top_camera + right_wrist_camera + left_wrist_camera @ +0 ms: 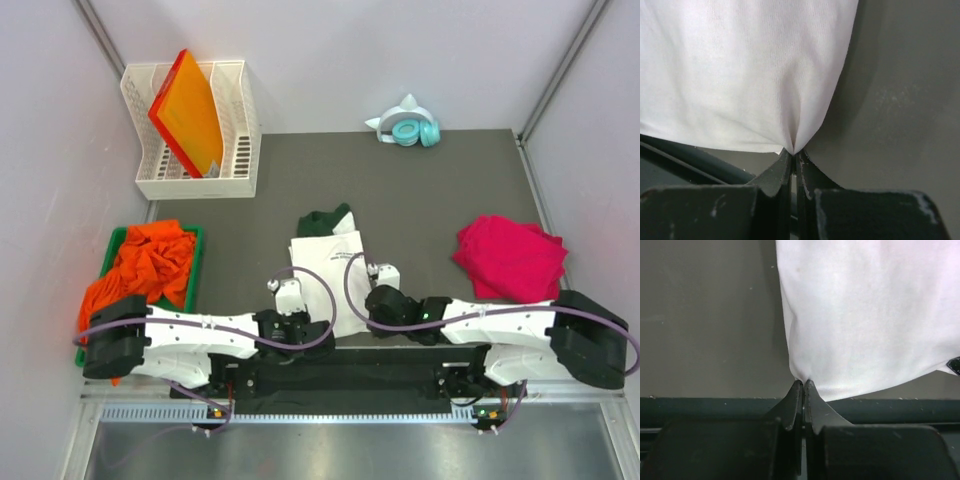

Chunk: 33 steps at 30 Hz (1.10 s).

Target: Fold and stack the t-shirts

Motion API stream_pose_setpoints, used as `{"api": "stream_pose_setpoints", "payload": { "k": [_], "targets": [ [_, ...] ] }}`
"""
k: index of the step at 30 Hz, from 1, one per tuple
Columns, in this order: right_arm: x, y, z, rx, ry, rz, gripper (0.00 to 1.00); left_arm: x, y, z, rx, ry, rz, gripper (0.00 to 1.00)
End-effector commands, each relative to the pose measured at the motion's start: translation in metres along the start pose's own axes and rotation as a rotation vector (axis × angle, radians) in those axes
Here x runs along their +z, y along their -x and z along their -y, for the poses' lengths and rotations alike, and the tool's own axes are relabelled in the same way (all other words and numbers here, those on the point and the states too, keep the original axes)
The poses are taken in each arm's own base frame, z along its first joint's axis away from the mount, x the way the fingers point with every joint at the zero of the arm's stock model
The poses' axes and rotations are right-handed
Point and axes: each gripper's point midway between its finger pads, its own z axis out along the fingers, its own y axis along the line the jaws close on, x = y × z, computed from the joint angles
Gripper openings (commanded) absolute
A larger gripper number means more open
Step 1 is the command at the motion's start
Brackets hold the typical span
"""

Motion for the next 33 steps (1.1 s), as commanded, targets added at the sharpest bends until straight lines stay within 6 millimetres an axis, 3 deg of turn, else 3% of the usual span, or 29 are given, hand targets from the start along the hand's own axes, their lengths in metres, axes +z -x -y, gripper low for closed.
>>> {"api": "stream_pose_setpoints", "payload": {
  "k": [1,8,12,17,21,24,29,33],
  "targets": [
    [-0.02,0.002,0.018,-0.02,-0.067,0.009,0.0,-0.014,0.019,-0.011,0.049,0.081,0.066,0.0],
    [-0.045,0.059,0.002,-0.051,-0.085,0.138,0.0,-0.043,0.081,0.014,0.032,0.044,0.277,0.0],
    [-0.048,0.096,-0.002,-0.057,-0.108,0.196,0.0,-0.05,0.107,0.016,0.031,0.067,0.343,0.0],
    [-0.046,0.147,-0.003,-0.032,-0.129,0.263,0.0,-0.047,0.143,0.004,-0.023,0.133,0.397,0.0],
    [-0.046,0.196,0.005,-0.001,-0.157,0.319,0.0,-0.049,0.175,0.002,-0.04,0.139,0.449,0.0],
    [-0.045,0.221,0.012,0.014,-0.179,0.35,0.0,-0.045,0.198,0.003,-0.035,0.149,0.48,0.0],
    [-0.039,0.25,0.021,0.04,-0.191,0.376,0.0,-0.031,0.232,0.003,-0.037,0.159,0.498,0.0],
    [-0.024,0.263,0.023,0.043,-0.212,0.364,0.0,-0.014,0.244,0.005,-0.012,0.182,0.488,0.0]
  ]
}}
